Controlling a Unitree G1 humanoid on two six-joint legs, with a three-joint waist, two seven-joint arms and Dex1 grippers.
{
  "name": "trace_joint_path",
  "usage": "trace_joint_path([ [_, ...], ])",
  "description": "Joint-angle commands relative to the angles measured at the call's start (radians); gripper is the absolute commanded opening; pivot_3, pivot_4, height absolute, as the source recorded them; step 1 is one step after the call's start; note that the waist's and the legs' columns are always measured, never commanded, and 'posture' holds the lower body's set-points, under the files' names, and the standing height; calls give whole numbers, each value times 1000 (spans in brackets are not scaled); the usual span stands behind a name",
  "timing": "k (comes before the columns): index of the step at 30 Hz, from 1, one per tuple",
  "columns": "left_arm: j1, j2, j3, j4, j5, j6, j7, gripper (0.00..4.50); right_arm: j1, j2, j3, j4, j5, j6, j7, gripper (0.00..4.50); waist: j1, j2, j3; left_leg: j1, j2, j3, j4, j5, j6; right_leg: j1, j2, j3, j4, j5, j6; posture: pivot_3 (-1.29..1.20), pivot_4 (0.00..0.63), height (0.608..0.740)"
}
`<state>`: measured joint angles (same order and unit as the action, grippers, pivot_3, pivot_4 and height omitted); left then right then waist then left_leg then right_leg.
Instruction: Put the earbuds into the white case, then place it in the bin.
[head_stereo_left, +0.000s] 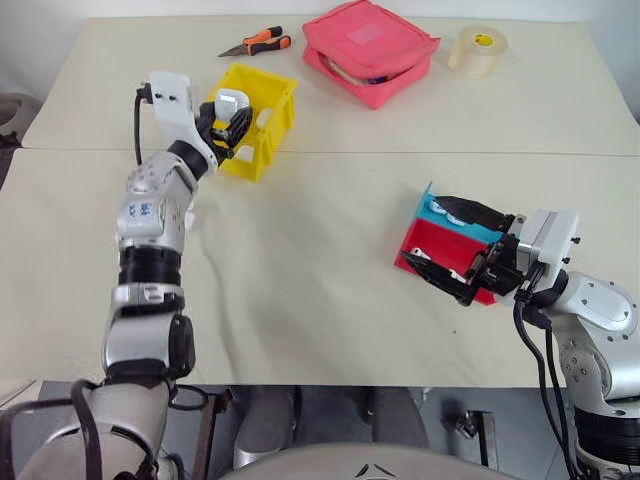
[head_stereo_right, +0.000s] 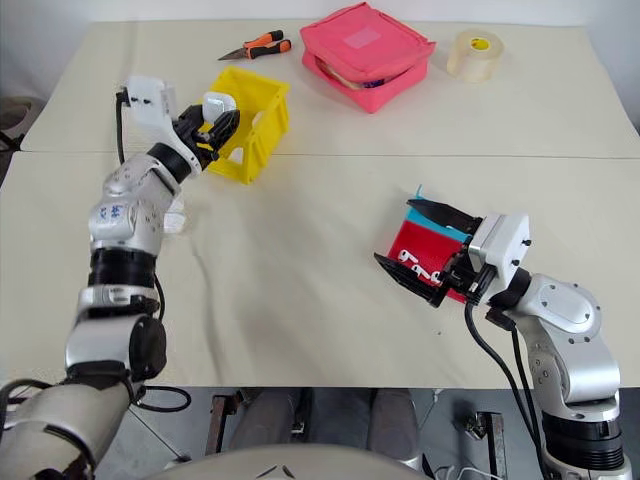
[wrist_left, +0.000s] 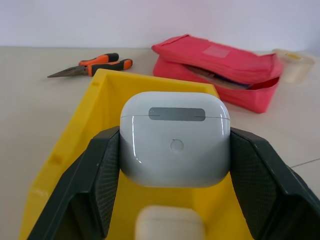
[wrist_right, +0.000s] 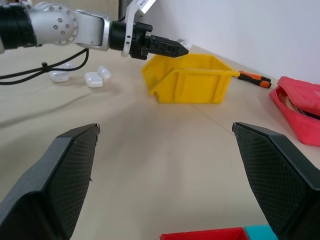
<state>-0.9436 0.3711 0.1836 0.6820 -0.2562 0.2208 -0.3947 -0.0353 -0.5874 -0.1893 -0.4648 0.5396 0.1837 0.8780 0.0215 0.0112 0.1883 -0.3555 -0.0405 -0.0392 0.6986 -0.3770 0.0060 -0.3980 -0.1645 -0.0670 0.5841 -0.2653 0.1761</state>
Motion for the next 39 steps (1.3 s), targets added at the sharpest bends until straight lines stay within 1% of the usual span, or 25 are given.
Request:
trace_joint_path([
  [1, -46, 14, 2, 58, 20, -53, -21, 3155, -10, -8, 6, -48, 8, 1, -15, 4487, 0, 0, 0, 0, 0, 0, 0, 0, 0, 0, 0, 0, 0, 0, 0, 0, 150, 740],
  [2, -48, 13, 8, 59, 13, -58, -27, 3519, -12, -7, 6, -51, 10, 1, -19, 4500, 1, -1, 0, 0, 0, 0, 0, 0, 0, 0, 0, 0, 0, 0, 0, 0, 150, 740],
  [3, -46, 14, 9, 54, 14, -67, -28, 3749, -12, -6, 7, -53, 10, 1, -22, 4500, 1, -1, 1, 0, 0, 0, 0, 0, 0, 0, 0, 0, 0, 0, 0, 0, 150, 740],
  [5, -32, 18, 9, 36, 12, -85, -42, 4378, -11, -7, 9, -55, 11, 0, -26, 4500, 1, -2, 1, 0, 0, 0, 0, 0, 0, 0, 0, 0, 0, 0, 0, 0, 150, 740],
  [6, -21, 20, 12, 19, 5, -91, -55, 4443, -11, -6, 10, -54, 11, 0, -26, 4500, 1, -2, 1, 0, 0, 0, 1, 0, 0, 0, 0, 0, 0, 0, 0, 0, 150, 740],
  [11, 71, 58, 20, -123, -52, -59, -183, 4443, -11, -12, 7, -35, 10, -12, -10, 4500, -3, -2, 1, 0, 1, 0, 0, 0, 0, 0, 0, 0, 0, 0, 0, 0, 150, 740],
  [14, 205, 139, 12, -283, -88, -98, -368, 4443, -16, -41, -5, -7, 21, -15, 41, 4500, -10, -2, 1, 0, 1, 0, 1, 0, 0, 0, 0, 0, 1, 0, 0, 0, 150, 740],
  [16, 301, 198, 2, -358, -91, -240, -526, 4443, -18, -63, -13, 16, 30, -12, 76, 4500, -18, -2, 1, 0, 1, 0, 0, 0, 0, 0, 0, 0, 0, 0, 0, 0, 150, 740],
  [18, 400, 261, -11, -408, -99, -326, -673, 4443, -21, -83, -17, 43, 38, -10, 111, 4500, -23, -2, 1, 0, 1, 0, 0, 0, 0, 0, 0, 0, 0, 0, -1, 0, 150, 740],
  [19, 431, 278, -10, -421, -111, -340, -716, 4443, -22, -88, -17, 53, 41, -10, 122, 4500, -22, -2, 1, 0, 1, -1, 0, 0, 0, 0, 0, 0, 0, 0, -1, 0, 150, 740],
  [21, 503, 309, 3, -463, -158, -294, -777, 4443, -26, -98, -20, 75, 43, -13, 145, 4500, -19, -2, 1, 0, 2, -1, 0, 0, 0, 0, 0, 0, 0, 0, -1, 0, 150, 740],
  [25, 639, 341, 12, -562, -196, -243, -823, 4443, -28, -112, -22, 101, 39, -16, 182, 4500, -12, -2, 1, 0, 2, -2, 1, 0, 0, 1, 0, 0, 1, 0, -1, 0, 150, 740],
  [30, 786, 313, 1, -717, -204, -202, -772, 4443, 0, -122, -22, 102, 36, -9, 195, 4500, -7, -2, 1, 1, 2, -4, 0, -1, 0, 0, 0, 0, 1, 0, -1, 0, 150, 740],
  [34, 804, 283, -8, -766, -213, -166, -729, 4443, 15, -114, -36, 94, 29, 6, 148, 4500, 2, -2, 1, 1, 2, -5, 1, -1, 0, 0, 0, 1, 1, -1, -1, 0, 150, 740],
  [39, 775, 258, -21, -774, -210, -144, -702, 4443, 27, -121, -40, 83, 23, 44, 92, 4500, 1, -2, 1, 1, 2, -5, 1, -1, 0, 0, 0, 1, 2, -1, -1, 0, 150, 740],
])
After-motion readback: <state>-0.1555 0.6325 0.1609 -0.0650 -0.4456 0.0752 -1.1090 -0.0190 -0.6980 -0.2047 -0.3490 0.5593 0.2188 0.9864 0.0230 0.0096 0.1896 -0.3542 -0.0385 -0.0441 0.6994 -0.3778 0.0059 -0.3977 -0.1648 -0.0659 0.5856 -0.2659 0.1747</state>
